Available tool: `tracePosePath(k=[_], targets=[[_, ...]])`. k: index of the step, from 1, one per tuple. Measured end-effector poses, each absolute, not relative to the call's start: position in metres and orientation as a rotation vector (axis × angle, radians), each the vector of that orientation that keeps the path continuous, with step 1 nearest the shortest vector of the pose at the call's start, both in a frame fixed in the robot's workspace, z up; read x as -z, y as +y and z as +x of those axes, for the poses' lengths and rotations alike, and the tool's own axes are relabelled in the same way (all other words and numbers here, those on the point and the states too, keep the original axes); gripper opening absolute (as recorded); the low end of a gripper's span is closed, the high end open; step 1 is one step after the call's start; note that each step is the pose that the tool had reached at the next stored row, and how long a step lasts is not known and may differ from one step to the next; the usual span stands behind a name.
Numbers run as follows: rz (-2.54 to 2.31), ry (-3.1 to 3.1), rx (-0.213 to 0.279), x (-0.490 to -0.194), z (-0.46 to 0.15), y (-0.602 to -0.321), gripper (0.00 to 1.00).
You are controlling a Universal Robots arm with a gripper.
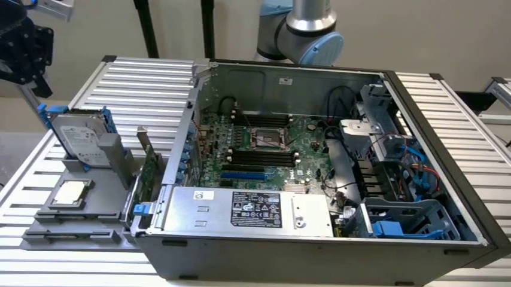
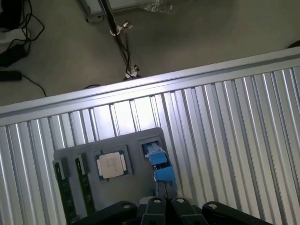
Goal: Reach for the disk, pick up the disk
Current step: 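Pick up the disk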
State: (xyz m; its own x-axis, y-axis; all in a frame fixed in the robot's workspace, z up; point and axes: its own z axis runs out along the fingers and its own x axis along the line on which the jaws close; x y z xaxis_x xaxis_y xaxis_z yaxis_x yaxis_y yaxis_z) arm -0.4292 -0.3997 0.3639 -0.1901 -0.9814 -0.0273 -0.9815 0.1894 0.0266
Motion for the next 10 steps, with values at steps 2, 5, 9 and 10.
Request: tracePosePath(k=[2,5,9,10], targets=[[-2.035,2.388,-0.06,-0.3637,-0.4292,-0.3997,0.11],[-2.075,2.353,-0.06,-0.3632,-0.4291,-0.3996,0.11],[-2.105,2.328,-0.06,-0.363,-0.4278,-0.3994,0.11],[-2.113,2.32,-0.06,-0.3629,-0.4277,-0.3993,0.11]])
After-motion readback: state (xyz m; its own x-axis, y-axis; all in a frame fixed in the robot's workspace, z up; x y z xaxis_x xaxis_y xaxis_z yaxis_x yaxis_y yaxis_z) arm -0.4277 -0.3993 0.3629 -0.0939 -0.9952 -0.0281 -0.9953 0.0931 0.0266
